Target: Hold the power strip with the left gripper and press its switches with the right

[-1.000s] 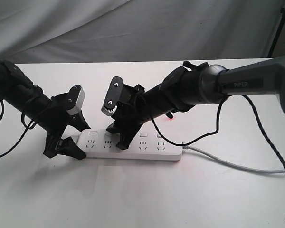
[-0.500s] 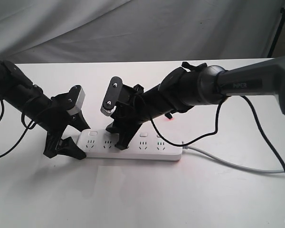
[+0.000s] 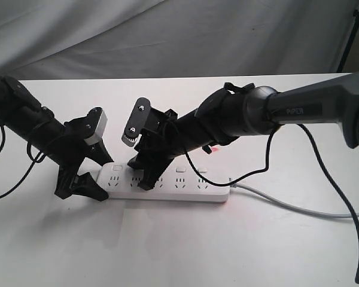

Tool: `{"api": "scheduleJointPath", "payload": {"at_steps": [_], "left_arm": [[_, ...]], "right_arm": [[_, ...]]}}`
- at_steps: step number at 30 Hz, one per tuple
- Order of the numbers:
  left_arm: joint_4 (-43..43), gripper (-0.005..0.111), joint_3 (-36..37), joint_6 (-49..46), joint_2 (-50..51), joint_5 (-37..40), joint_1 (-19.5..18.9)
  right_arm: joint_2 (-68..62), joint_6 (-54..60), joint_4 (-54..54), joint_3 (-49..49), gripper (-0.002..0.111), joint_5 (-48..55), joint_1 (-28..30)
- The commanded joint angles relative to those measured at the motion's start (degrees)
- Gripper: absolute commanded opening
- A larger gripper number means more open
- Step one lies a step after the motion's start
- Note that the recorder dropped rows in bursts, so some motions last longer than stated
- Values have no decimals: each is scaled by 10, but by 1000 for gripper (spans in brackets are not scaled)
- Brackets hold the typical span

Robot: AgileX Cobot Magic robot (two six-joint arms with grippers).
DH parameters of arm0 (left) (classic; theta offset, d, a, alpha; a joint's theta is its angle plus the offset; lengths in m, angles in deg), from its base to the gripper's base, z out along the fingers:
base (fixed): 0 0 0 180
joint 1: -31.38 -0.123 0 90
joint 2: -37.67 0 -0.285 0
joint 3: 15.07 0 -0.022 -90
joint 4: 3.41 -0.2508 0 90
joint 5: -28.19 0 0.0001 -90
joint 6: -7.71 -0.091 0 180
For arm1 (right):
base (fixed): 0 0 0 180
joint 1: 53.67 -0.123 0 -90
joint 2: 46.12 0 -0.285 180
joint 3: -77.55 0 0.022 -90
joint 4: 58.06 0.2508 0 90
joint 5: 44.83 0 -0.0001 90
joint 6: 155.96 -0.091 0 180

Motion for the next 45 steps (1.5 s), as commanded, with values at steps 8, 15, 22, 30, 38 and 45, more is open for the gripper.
{"api": "scheduleJointPath", "payload": {"at_steps": [8, 15, 22, 30, 38, 45], "left_arm": [[0, 57, -3, 2, -3, 1, 0], [0, 57, -3, 2, -3, 1, 0], [0, 57, -3, 2, -3, 1, 0], [0, 57, -3, 2, -3, 1, 0], [0, 57, -3, 2, -3, 1, 0], [0, 57, -3, 2, -3, 1, 0]], "right_arm": [[62, 9, -26, 10, 39, 11, -2], [87, 1, -28, 32, 39, 23, 15], [101, 0, -28, 72, 39, 23, 42], [90, 1, -31, 77, 39, 12, 42], [75, 1, -31, 77, 39, 9, 42], [70, 1, -32, 77, 39, -4, 42]]}}
